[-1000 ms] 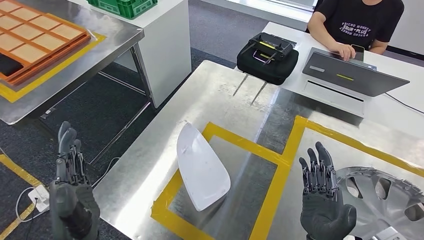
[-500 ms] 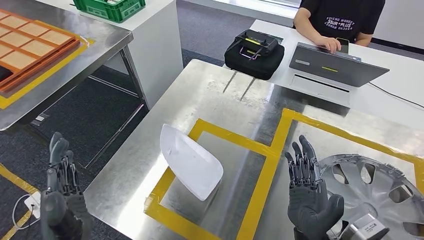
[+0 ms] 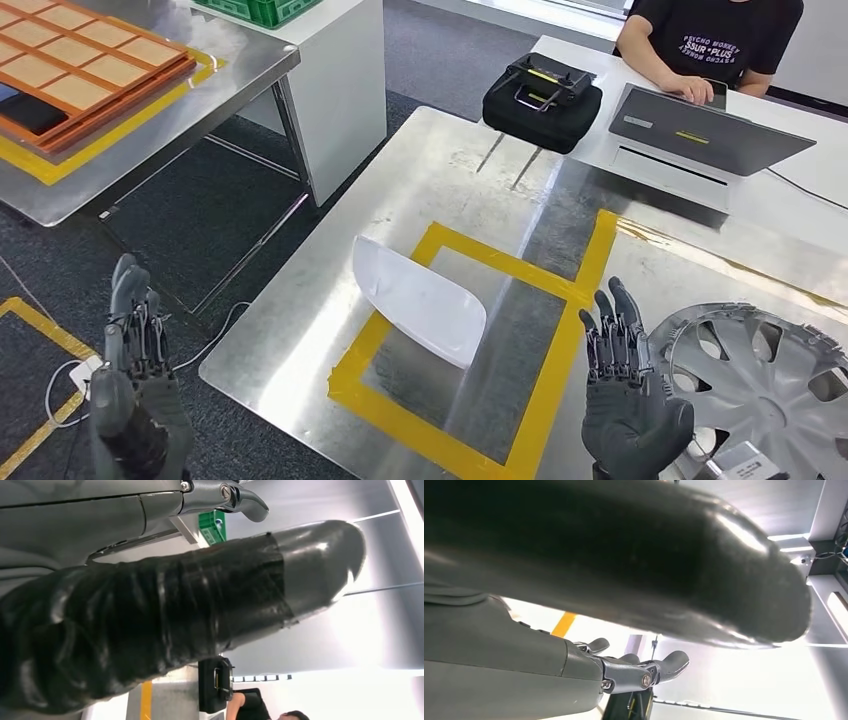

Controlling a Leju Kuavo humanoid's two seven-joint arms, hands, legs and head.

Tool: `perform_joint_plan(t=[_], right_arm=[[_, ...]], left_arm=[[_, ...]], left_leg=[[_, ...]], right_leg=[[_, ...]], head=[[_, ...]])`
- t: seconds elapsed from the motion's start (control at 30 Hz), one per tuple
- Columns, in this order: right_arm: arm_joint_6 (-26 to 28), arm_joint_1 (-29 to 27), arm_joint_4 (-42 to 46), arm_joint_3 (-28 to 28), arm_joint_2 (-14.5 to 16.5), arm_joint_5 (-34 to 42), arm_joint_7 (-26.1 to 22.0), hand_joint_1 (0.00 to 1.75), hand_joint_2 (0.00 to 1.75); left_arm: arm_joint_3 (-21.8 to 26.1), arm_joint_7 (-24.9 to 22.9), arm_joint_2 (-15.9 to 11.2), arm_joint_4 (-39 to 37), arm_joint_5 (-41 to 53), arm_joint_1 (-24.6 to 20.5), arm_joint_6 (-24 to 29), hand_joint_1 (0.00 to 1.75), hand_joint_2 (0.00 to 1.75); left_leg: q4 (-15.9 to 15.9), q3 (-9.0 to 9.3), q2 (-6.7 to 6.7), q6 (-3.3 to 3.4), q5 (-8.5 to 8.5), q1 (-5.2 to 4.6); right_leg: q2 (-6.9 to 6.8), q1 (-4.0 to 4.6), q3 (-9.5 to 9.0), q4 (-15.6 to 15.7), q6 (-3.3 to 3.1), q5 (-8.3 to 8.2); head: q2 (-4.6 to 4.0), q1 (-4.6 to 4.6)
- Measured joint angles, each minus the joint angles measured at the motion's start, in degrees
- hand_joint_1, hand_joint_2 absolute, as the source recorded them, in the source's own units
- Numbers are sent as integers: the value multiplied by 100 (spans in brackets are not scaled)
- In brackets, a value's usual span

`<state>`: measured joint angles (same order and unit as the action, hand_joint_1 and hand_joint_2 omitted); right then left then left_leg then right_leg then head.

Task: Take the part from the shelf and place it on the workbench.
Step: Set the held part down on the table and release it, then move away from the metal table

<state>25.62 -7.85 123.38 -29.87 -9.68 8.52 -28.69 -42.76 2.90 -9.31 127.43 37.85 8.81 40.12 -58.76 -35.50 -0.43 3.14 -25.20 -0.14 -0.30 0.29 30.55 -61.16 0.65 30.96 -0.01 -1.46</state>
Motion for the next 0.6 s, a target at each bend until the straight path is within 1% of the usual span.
perform_joint_plan(t=[0.03,0.07,0.1,0.13,0.17,0.2,0.23,0.27,0.3,0.33,0.37,0.4,0.43,0.47,0.5,0.53,0.57,0.6], right_arm=[[26,-5,8,-7,-10,-4,2,0,0],[50,-13,16,-11,-20,-8,4,0,0],[70,-26,23,-12,-27,-12,6,0,0],[89,-38,32,-13,-33,-21,6,0,0],[110,-46,36,-14,-38,-35,7,0,0],[132,-52,42,-17,-40,-53,9,0,0],[155,-56,49,-22,-42,-73,13,0,0],[175,-58,55,-29,-43,-89,19,0,0],[189,-63,59,-38,-45,-101,25,0,0],[198,-68,61,-45,-46,-107,30,0,0],[204,-72,62,-51,-46,-111,32,0,0],[210,-75,63,-55,-46,-116,30,0,0],[224,-77,64,-56,-46,-125,16,0,0],[244,-78,70,-58,-46,-136,-12,0,0],[273,-80,83,-59,-46,-146,-62,0,0],[308,-84,105,-60,-46,-154,-126,0,0],[339,-88,133,-61,-46,-152,-194,0,0],[367,-94,157,-62,-46,-145,-252,0,0]], left_arm=[[1,28,-2,-1,-29,-7,-1,0,0],[1,55,-2,-2,-59,-15,0,0,0],[1,79,-2,-3,-92,-23,-1,0,0],[1,106,-3,-4,-121,-31,-1,0,0],[3,137,-3,-5,-151,-35,-1,0,0],[5,169,-4,-7,-186,-39,-1,0,0],[8,202,-5,-9,-217,-41,0,0,0],[10,225,-5,-14,-243,-41,1,0,0],[11,240,-6,-19,-261,-43,1,0,0],[13,249,-7,-26,-269,-42,1,0,0],[14,252,-9,-34,-275,-41,1,0,0],[16,257,-10,-40,-285,-42,1,0,0],[19,265,-12,-45,-305,-42,1,0,0],[23,276,-14,-48,-332,-43,1,0,0],[27,287,-14,-50,-365,-44,1,0,0],[31,297,-15,-51,-401,-43,1,0,0],[37,303,-17,-52,-428,-41,1,0,0],[43,304,-20,-54,-449,-39,1,0,0]], left_leg=[[2,-18,7,-25,28,-1],[9,-31,18,-59,55,10],[24,-38,31,-100,84,18],[35,-42,41,-135,112,27],[23,-71,42,-165,102,29],[-63,-119,39,-196,14,27],[-264,-207,35,-228,-154,32],[-569,-329,30,-265,-380,50],[-942,-446,30,-303,-613,71],[-1262,-538,32,-339,-771,95],[-1423,-548,34,-369,-826,116],[-1370,-450,36,-396,-777,136],[-1102,-245,40,-419,-648,156],[-708,12,43,-446,-528,176],[-359,223,36,-453,-457,180],[-124,364,24,-422,-424,179],[-21,417,10,-375,-433,169],[-30,414,-4,-308,-429,150]], right_leg=[[-11,30,-116,248,-51,-42],[-21,55,-154,371,-91,-42],[-25,71,-146,403,-109,-63],[-23,67,-142,445,-129,-118],[-24,53,-168,499,-136,-186],[-27,31,-163,556,-147,-258],[-32,6,-165,603,-147,-329],[-36,-2,-151,614,-145,-374],[-38,-6,-100,612,-148,-413],[-39,-10,-71,603,-135,-449],[-39,-19,-24,588,-119,-479],[-39,-33,24,564,-100,-502],[-38,-54,66,528,-77,-513],[-37,-74,108,475,-46,-514],[-32,-80,156,415,-8,-506],[-26,-80,197,361,34,-500],[-21,-75,232,321,77,-501],[-16,-70,256,308,116,-515]], head=[[0,2],[-1,0],[-1,0],[-1,-15],[-1,-24],[-1,-11],[-1,18],[0,59],[0,102],[-1,138],[-1,164],[-1,183],[-1,202],[-1,222],[-1,256],[-1,285],[-1,296],[-1,298]])
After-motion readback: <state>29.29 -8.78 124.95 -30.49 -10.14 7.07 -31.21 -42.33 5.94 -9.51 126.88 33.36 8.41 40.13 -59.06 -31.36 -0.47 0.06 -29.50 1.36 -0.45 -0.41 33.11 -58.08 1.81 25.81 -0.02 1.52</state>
